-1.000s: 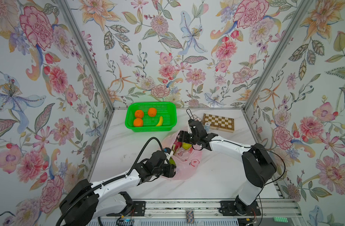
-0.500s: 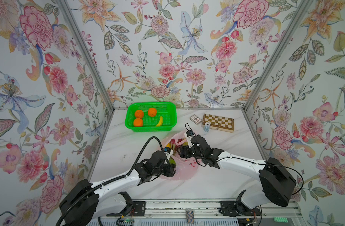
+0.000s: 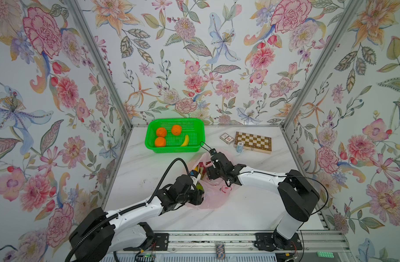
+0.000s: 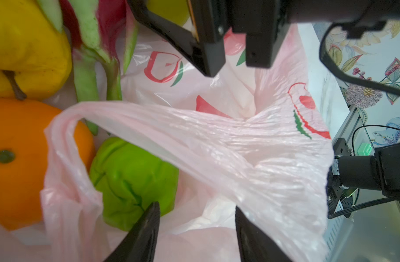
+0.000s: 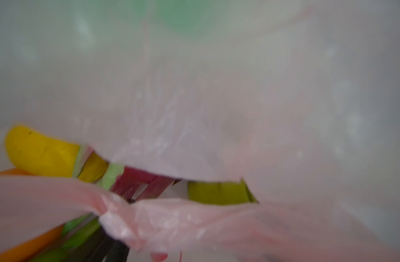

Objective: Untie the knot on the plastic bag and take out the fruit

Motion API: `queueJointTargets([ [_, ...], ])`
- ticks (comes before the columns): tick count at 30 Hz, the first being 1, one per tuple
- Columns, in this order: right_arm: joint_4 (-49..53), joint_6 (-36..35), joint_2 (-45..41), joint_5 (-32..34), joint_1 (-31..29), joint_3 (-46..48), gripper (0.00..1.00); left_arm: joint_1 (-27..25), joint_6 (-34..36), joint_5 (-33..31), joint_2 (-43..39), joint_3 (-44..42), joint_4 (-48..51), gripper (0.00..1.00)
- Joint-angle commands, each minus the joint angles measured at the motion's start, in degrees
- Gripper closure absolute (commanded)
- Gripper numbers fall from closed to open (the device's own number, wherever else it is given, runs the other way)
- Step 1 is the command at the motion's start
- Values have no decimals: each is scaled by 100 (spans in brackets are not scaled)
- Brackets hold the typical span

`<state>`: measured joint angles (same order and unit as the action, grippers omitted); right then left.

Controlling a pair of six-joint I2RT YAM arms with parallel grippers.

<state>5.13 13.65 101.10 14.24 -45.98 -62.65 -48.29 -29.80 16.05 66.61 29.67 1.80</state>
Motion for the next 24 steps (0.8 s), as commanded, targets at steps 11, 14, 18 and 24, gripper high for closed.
queueJointTargets([
  [11,252,384,908,-633,456,-489,13,-49,89,-146,-8,21,24,44],
  [14,282,450,1025,-793,499,-517,17,-49,71,-147,0,6,-30,44],
  [18,163,454,937,-889,501,-465,24,-49,71,-168,1,-1,-31,44],
  [24,33,498,746,-760,553,-422,17,-53,45,-204,-65,-39,-32,43],
])
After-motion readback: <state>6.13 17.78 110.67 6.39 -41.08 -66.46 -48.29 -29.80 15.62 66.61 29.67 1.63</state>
